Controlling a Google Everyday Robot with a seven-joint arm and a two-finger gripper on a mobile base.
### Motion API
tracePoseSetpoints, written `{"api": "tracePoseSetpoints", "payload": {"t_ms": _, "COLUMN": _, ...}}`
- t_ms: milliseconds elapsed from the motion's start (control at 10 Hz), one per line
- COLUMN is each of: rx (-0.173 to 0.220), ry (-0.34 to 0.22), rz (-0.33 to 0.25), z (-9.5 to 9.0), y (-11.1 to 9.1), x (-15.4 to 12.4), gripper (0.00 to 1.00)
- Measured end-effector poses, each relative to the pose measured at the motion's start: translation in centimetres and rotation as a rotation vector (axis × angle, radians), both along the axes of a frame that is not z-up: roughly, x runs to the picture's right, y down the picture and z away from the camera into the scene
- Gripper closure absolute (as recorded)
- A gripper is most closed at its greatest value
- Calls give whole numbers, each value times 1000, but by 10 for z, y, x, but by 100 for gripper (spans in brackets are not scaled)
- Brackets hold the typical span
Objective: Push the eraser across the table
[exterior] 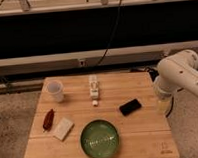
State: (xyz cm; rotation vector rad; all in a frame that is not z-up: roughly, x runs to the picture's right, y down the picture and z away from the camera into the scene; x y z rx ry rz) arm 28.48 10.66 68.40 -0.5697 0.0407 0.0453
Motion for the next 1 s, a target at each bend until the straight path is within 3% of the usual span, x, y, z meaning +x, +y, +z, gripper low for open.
{"api": "tracePoseSetpoints", "payload": {"t_ms": 500, "rx": 0, "ry": -1, "rz": 0, "z": 0, "y": 0, "x": 0, "gripper": 20}}
{"api": "tracePoseSetpoints", "payload": {"t_ms": 800, "rx": -9, "ry": -20, "rz": -6, "z": 22, "y": 6, "x": -12, "gripper": 20}}
{"api": "tracePoseSetpoints", "payload": {"t_ms": 1000, "rx": -12, "ry": -22, "rz": -9, "z": 27, "y": 6, "x": -14, "gripper": 20}}
